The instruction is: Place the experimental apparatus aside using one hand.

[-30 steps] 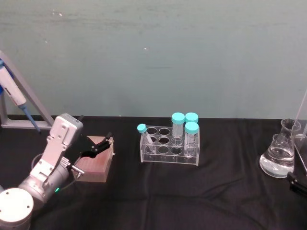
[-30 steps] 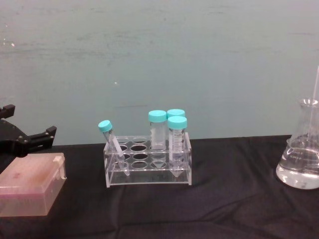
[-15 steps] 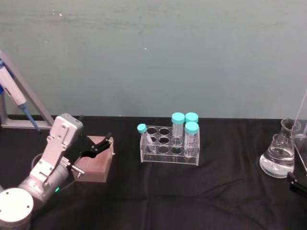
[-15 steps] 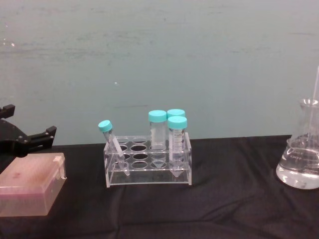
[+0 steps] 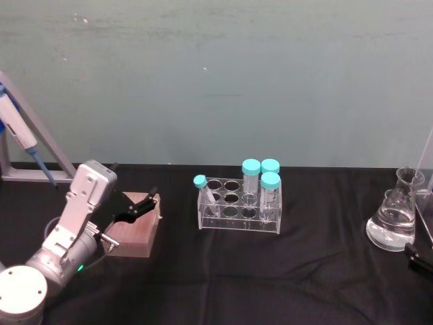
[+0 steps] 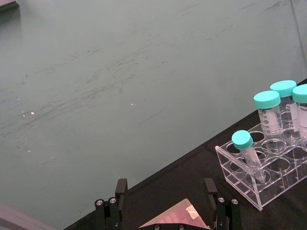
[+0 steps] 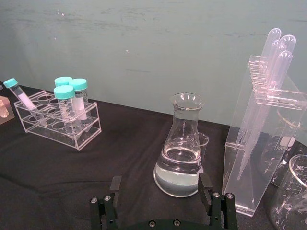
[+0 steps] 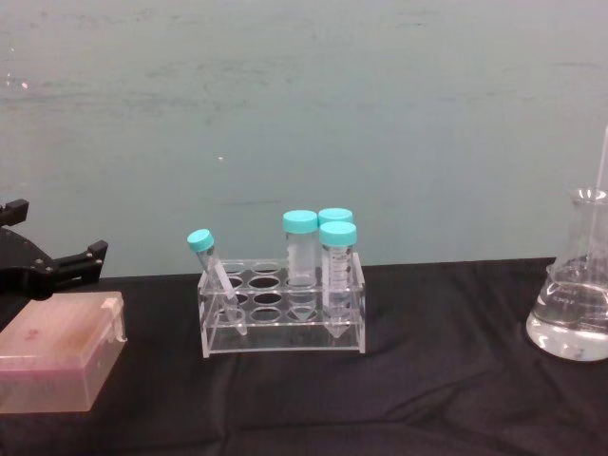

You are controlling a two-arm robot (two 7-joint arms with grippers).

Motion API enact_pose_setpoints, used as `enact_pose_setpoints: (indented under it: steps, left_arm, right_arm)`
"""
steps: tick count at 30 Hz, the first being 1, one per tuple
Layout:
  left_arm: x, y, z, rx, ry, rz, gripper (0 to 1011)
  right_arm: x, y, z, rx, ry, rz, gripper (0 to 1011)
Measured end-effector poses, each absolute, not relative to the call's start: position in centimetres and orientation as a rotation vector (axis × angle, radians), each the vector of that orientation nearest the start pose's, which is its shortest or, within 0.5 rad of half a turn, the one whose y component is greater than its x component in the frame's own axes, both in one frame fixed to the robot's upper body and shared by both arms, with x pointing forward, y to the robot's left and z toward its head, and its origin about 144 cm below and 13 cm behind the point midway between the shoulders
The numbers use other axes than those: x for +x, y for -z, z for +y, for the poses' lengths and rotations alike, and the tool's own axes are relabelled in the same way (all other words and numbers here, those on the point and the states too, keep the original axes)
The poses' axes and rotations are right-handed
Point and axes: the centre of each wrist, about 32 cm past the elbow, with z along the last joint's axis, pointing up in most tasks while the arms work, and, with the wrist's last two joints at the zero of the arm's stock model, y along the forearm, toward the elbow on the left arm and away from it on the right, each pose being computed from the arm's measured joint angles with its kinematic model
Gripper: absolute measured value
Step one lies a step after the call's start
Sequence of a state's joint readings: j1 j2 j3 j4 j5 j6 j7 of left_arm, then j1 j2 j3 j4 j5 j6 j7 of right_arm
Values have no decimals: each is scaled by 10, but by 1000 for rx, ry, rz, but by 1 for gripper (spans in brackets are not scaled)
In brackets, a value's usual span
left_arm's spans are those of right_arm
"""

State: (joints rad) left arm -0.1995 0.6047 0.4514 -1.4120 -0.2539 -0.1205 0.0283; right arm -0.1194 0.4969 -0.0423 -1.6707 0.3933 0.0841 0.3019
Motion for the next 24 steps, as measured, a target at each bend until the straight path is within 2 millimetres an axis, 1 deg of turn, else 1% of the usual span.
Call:
enact_pose_setpoints:
  steps: [24]
  left_arm:
    - [489, -1140, 310, 304, -1248, -285, 1000]
  right_arm:
    - [427, -1162, -343, -168, 1183, 49, 1000]
